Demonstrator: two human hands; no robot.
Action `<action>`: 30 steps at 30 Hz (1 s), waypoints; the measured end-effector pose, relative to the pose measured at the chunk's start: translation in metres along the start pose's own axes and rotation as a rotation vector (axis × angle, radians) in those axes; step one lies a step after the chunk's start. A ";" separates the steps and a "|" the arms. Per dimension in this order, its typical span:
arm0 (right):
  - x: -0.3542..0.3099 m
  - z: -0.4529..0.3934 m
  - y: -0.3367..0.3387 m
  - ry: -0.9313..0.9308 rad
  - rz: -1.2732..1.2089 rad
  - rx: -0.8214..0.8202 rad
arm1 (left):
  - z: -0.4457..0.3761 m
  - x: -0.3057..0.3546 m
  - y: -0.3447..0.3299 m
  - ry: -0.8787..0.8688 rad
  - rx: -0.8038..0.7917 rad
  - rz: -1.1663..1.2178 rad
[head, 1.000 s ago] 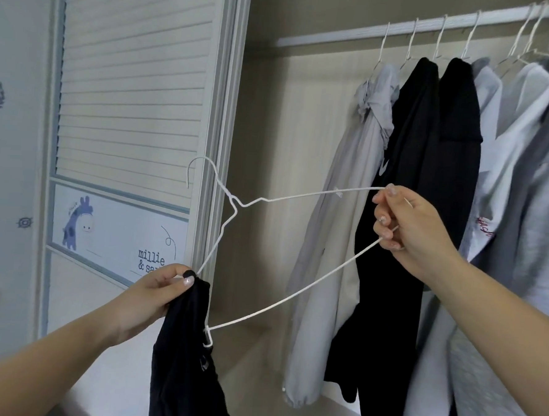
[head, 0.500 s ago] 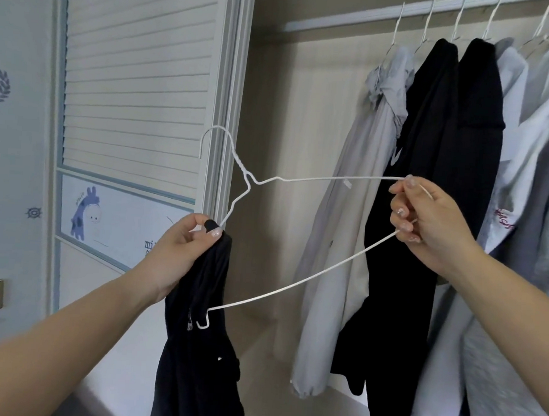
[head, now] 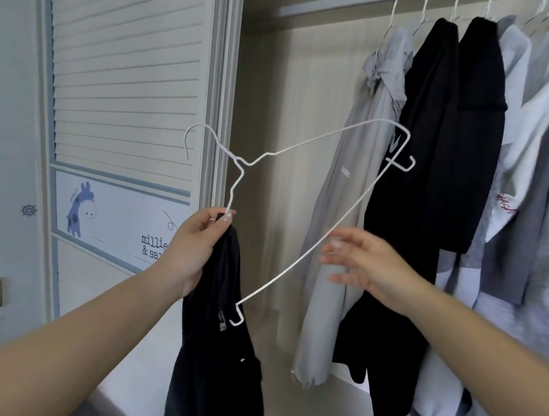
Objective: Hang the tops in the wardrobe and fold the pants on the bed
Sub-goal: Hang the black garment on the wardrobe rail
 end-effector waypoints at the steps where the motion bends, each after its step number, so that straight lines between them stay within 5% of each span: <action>1: 0.010 0.003 -0.011 -0.040 0.038 -0.057 | 0.001 0.002 -0.004 -0.004 0.003 0.004; 8: 0.080 0.031 -0.087 -0.120 0.308 -0.398 | 0.012 0.014 -0.020 -0.062 0.064 0.156; 13: 0.098 0.044 -0.101 0.086 0.340 -0.102 | 0.015 0.017 -0.012 -0.102 0.177 0.295; 21: 0.100 0.057 -0.098 0.274 0.400 -0.049 | 0.011 0.013 0.014 -0.150 0.273 0.288; 25: 0.091 0.056 -0.087 0.191 0.459 -0.328 | 0.009 0.004 0.031 -0.206 0.257 0.112; 30: 0.077 0.060 -0.067 0.048 1.013 -0.804 | 0.014 -0.001 0.048 -0.399 0.172 -0.346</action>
Point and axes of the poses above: each hand's wrist, its own z-axis away from the middle knuckle, its own y-axis out of the back of the hand, x = y × z, the point moved 4 cm from there along -z, towards the middle knuckle, and after that the axes turned 9 degrees about y, right-handed, at the moved point
